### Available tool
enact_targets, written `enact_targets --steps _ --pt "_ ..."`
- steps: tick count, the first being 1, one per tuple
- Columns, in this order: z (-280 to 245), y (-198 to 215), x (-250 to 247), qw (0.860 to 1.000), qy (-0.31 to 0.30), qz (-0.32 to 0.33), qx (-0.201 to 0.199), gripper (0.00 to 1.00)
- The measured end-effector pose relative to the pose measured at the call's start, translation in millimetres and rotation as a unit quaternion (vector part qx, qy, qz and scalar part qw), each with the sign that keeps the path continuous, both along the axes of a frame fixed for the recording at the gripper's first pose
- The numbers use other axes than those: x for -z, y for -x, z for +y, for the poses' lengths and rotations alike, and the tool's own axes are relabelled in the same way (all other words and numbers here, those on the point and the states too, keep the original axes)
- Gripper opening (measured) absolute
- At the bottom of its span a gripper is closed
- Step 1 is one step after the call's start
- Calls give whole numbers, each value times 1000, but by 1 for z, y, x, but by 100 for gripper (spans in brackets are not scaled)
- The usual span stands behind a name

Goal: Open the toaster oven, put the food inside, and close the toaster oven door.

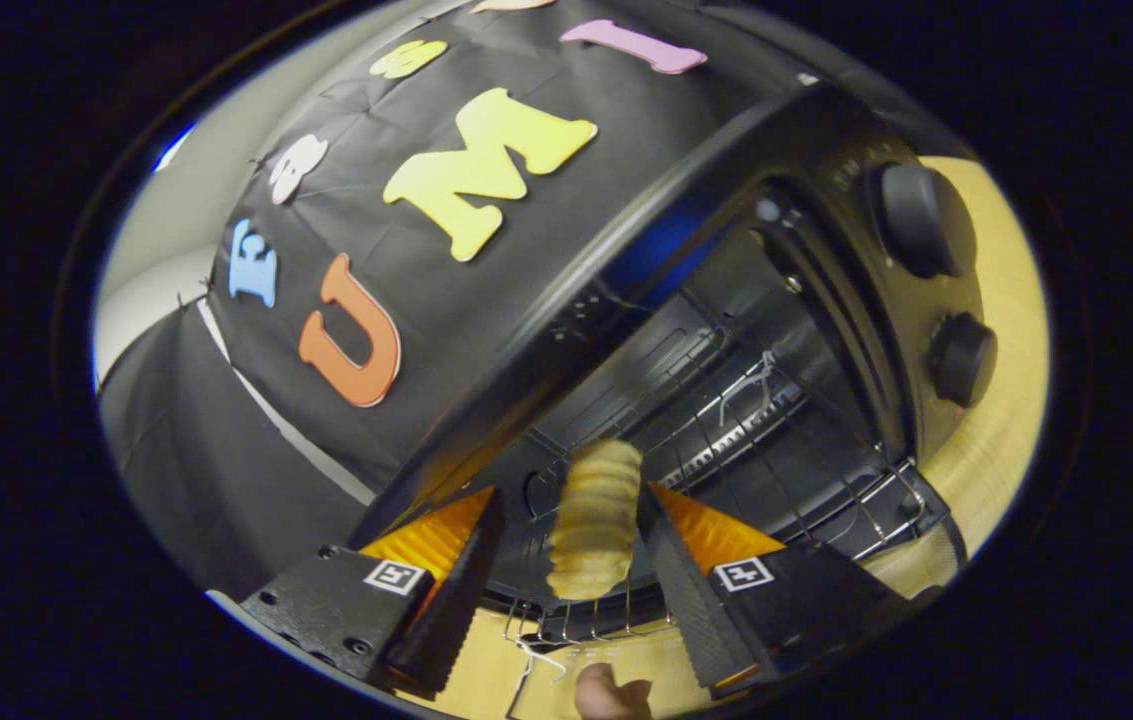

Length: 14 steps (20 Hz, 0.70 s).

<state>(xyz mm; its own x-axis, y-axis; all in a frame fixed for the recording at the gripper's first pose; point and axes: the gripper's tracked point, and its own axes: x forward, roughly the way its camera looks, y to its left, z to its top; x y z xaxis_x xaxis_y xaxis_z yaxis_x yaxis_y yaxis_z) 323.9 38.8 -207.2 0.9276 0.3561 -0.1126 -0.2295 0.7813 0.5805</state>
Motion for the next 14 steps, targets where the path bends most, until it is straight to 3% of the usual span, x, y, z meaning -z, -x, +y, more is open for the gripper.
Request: enact_targets --steps 3,11,14 --pt "-5 7 9 998 56 2 19 100" --pt "-24 55 17 997 54 37 36 100" --pt "-31 84 29 993 83 80 31 100"
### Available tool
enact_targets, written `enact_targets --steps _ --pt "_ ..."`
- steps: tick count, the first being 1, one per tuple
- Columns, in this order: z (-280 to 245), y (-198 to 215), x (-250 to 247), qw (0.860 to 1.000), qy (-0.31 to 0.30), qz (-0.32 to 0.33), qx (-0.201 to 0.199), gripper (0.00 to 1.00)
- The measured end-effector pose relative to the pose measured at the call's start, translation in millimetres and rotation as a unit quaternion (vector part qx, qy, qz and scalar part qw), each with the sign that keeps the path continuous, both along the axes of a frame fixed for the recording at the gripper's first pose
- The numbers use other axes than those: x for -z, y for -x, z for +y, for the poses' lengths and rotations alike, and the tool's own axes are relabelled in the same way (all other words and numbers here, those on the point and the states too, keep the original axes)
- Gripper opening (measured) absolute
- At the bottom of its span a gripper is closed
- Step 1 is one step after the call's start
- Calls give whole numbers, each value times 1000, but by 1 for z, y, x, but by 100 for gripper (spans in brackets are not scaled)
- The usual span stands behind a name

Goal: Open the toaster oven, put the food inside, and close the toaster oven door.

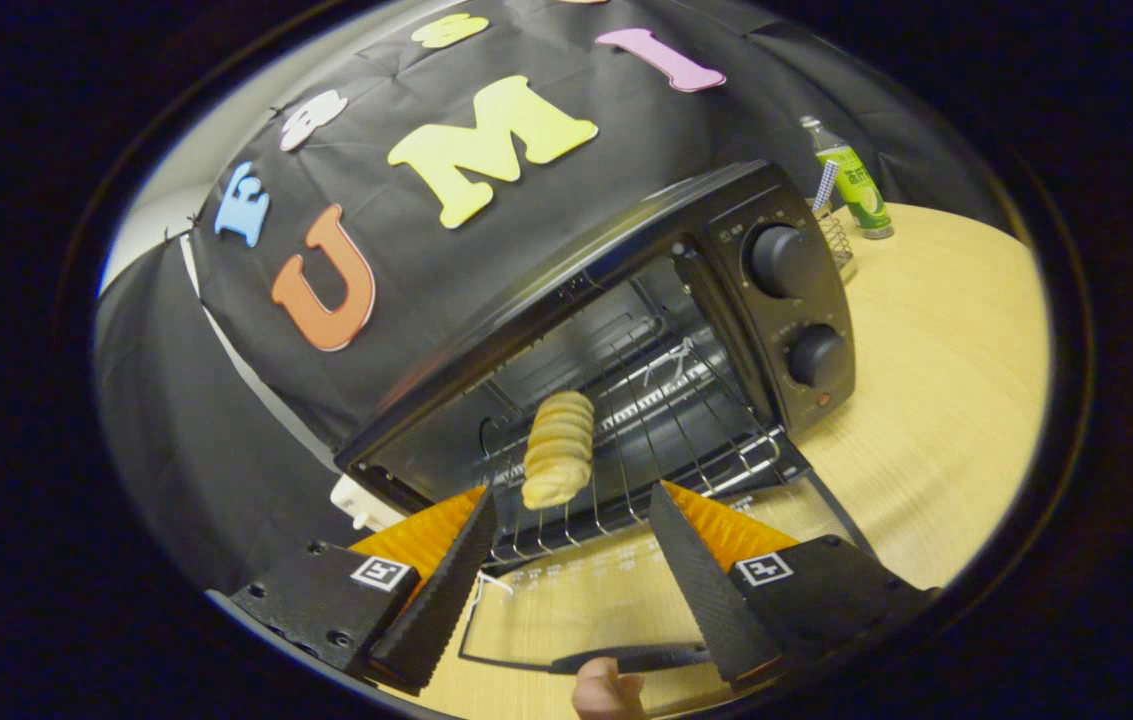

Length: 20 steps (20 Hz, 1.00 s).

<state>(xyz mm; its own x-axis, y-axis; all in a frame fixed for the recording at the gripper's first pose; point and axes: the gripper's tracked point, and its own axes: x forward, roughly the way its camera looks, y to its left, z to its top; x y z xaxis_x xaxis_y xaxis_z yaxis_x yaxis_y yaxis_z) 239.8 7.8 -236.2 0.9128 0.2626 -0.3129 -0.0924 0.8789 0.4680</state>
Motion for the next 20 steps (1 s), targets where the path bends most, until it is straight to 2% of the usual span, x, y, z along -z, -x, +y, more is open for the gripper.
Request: enact_targets --steps 3,8,10,14,20 --pt "-8 26 0 999 32 16 16 100" --pt "12 64 12 997 73 37 -12 100" --pt "10 76 22 994 97 43 -4 100" --pt "0 88 38 989 130 69 7 100" --pt "15 107 70 979 180 94 -13 100"
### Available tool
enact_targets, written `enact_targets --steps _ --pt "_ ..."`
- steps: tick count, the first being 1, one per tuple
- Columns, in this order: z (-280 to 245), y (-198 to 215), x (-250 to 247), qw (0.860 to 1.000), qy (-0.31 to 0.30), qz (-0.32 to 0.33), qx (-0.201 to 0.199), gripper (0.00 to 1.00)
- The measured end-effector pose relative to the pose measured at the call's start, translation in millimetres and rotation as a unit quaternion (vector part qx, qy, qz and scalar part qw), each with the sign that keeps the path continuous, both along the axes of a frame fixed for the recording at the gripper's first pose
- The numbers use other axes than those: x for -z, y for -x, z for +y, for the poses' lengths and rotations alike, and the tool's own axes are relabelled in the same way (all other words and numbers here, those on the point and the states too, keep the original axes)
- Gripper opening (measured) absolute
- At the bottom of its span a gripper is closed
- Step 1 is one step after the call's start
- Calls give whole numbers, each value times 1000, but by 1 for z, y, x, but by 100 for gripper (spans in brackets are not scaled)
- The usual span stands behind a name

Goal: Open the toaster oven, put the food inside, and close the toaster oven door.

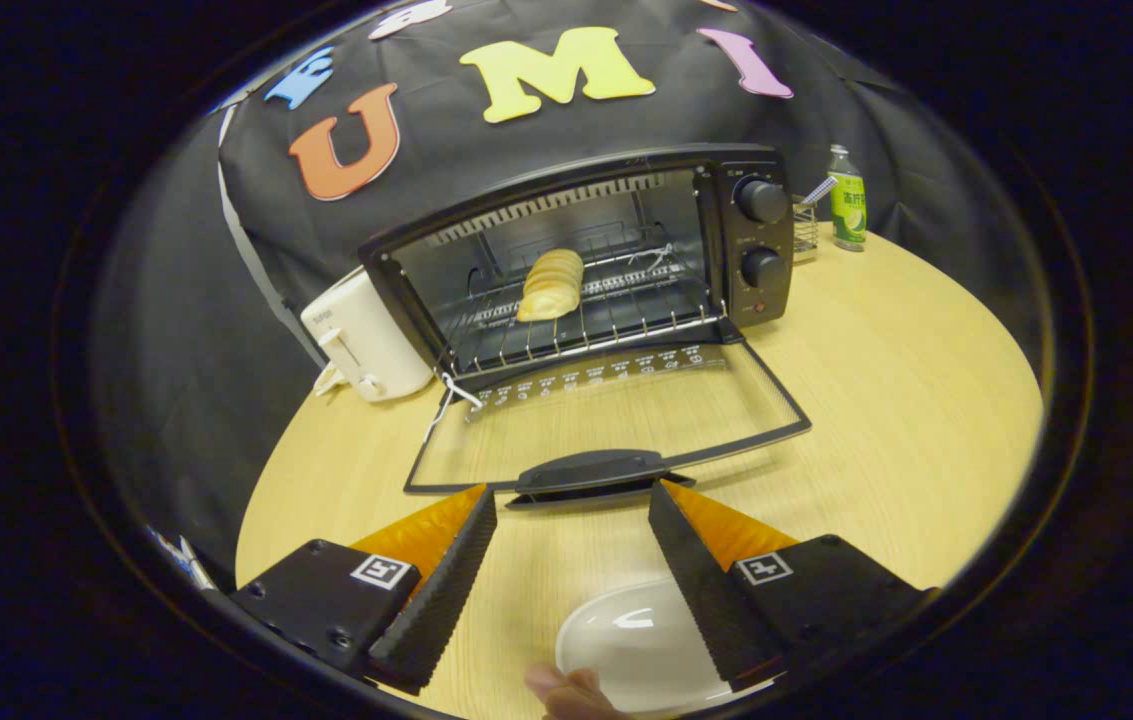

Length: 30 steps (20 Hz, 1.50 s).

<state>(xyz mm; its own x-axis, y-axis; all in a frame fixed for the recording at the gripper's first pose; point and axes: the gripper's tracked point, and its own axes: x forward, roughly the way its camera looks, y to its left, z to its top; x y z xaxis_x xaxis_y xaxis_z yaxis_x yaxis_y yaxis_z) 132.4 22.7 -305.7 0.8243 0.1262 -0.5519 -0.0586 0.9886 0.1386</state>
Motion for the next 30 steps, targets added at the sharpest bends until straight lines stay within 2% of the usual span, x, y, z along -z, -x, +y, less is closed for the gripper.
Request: enact_targets --steps 2,8,14,19,26,30 --pt "3 3 10 1000 17 9 -5 100" --pt "-10 -12 25 998 47 16 24 100" --pt "-8 -16 26 998 33 27 36 100" --pt "-6 -15 13 999 -8 25 46 100" --pt "-4 -14 -12 999 2 -20 48 100" --pt "-6 -15 -2 998 -11 -9 62 100"
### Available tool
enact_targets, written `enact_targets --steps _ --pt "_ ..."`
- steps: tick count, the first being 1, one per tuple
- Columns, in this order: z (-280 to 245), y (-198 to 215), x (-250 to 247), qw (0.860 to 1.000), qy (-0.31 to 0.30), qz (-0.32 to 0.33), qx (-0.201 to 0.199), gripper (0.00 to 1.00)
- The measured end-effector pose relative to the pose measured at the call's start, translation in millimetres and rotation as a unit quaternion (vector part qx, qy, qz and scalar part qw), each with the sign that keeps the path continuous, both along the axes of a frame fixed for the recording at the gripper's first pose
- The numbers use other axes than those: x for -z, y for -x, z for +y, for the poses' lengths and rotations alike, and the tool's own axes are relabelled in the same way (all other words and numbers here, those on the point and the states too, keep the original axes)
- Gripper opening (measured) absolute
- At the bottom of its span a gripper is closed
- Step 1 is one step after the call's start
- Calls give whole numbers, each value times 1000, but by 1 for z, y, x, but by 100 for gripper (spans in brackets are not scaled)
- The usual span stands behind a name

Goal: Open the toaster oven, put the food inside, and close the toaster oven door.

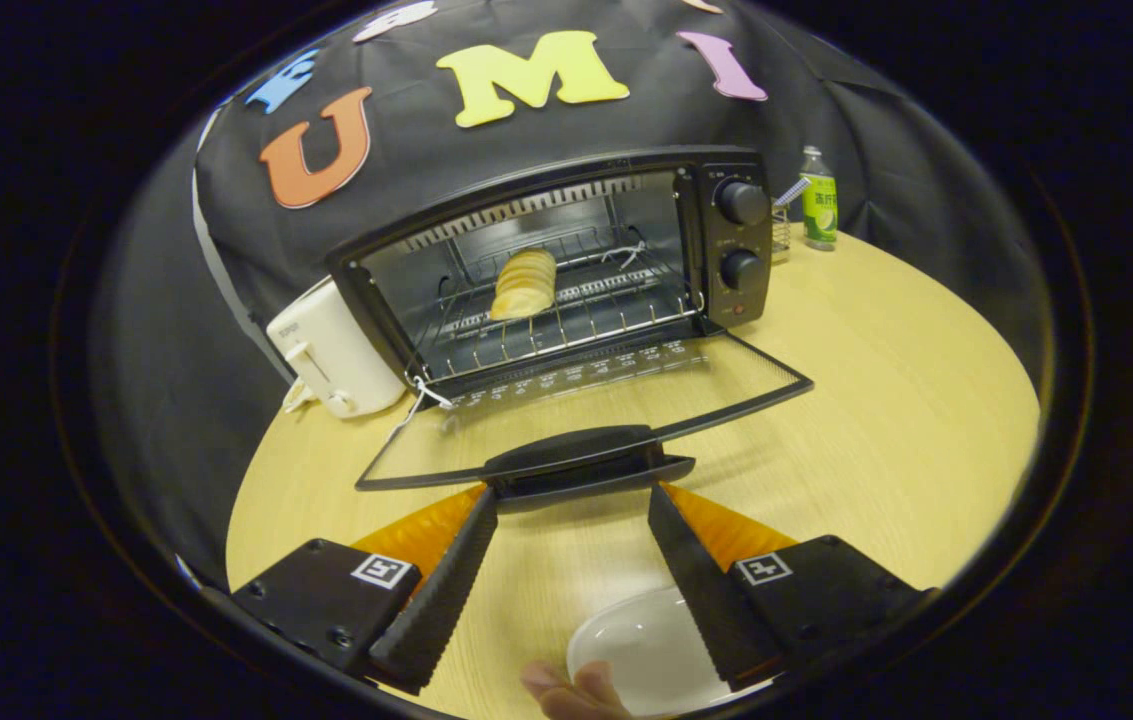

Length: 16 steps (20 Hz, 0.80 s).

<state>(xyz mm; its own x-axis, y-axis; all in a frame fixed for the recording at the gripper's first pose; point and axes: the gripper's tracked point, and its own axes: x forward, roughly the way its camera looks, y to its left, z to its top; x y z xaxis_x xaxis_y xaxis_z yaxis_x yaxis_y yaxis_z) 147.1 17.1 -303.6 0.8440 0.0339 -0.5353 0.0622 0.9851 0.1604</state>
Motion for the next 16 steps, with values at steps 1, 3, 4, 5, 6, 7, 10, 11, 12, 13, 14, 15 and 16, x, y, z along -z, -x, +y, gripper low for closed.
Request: enact_targets --steps 1,3,4,5,6,7,10,11,12,13,14,15,16 --pt "0 0 3 1000 -6 4 0 100" --pt "0 -1 1 1000 -10 4 -2 100" --pt "0 -1 -2 1000 -9 -2 -2 100" --pt "1 -1 -6 1000 -6 -9 -1 100" --pt "1 -1 -11 1000 -1 -18 0 100" --pt "2 -1 -16 1000 3 -27 -1 100" --pt "4 -3 -32 998 11 -61 3 100" --pt "4 -4 -35 998 17 -67 4 100" --pt "5 -6 -41 997 22 -76 5 100" --pt "6 -9 -51 995 30 -95 3 100" --pt "9 -15 -65 991 45 -124 -4 100" --pt "12 -21 -76 987 60 -148 -12 100" --pt "14 -29 -87 981 76 -175 -22 100"
